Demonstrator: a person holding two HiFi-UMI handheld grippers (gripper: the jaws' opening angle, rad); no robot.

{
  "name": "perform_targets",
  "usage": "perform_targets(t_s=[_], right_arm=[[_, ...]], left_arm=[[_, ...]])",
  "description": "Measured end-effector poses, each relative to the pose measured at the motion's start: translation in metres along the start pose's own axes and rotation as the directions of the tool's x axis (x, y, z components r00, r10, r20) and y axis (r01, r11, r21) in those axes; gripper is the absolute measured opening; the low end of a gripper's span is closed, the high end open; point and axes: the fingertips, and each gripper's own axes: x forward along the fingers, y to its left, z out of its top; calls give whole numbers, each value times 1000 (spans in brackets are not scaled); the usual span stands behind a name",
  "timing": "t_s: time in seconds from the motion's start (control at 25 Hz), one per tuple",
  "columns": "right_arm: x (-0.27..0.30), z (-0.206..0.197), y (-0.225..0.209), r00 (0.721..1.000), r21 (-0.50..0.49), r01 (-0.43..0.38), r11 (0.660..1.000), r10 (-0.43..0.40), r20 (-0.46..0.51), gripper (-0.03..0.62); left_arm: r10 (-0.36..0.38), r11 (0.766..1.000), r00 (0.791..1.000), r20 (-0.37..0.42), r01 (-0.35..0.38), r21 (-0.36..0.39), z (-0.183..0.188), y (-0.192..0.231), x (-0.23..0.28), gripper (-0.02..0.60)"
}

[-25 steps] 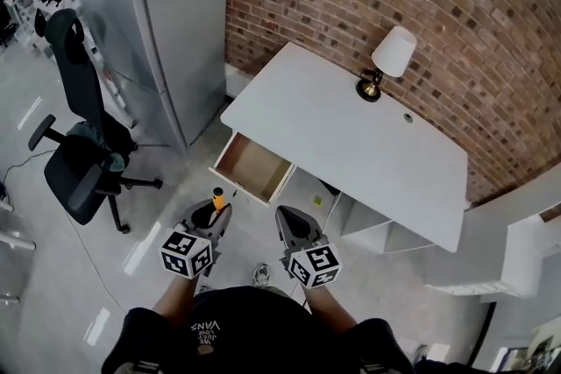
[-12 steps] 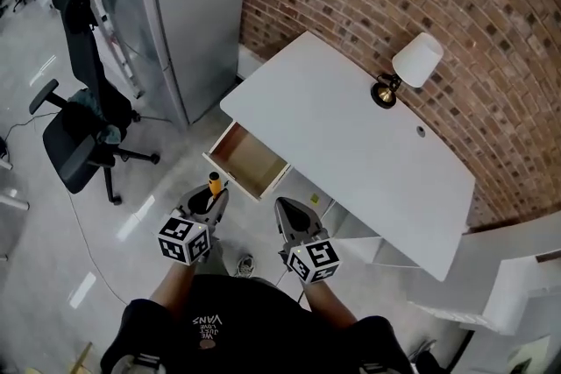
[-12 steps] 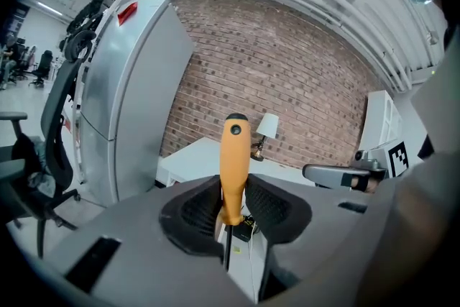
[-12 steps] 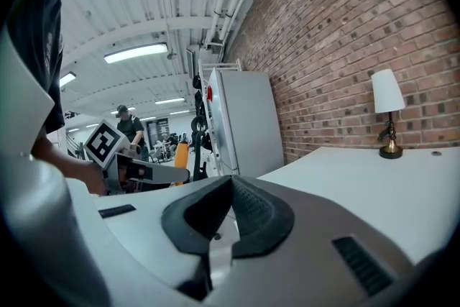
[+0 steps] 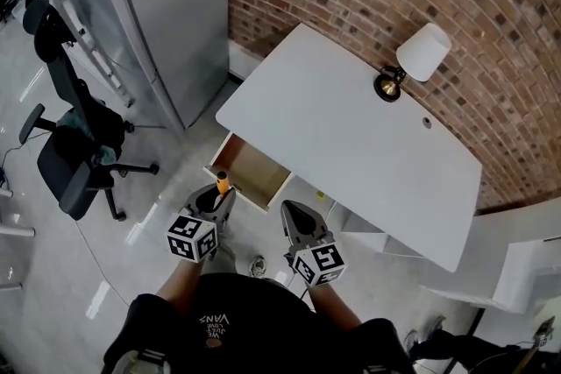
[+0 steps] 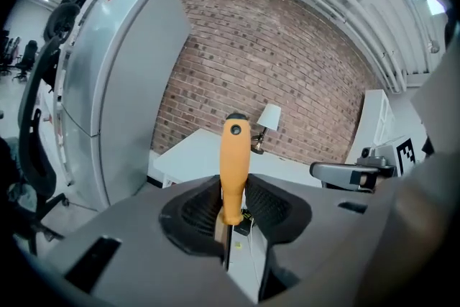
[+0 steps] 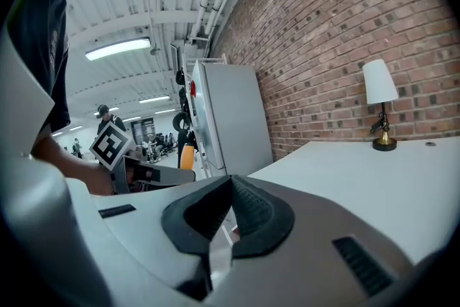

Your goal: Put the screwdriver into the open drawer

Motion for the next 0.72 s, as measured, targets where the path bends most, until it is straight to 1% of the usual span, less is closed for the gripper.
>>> perform_targets(t_s=[0.12,0.24,0.36,0.48,0.72], right_arm=[[21,-3,-2,1000,9,24,1000,-24,-9,-6],[43,-9,-3,999,11,39,999,-39,-32,-6],[61,-19,-5,996,20,60,998,-58,-65,-6],[78,-34,-10,992,41,82,996,-77,-100,-6],[110,-65,-15,983,50,91,995,-82,-163,-6]], left_arm=[[-39,999,998,-44,40,16,-1,18,20,107],[-70,998,994,-79,70,5,-9,39,43,107],[-89,996,991,-104,86,-31,-23,61,70,107],[-99,994,986,-133,91,-59,-46,82,95,107],[-99,987,978,-184,73,-142,-91,119,139,107]])
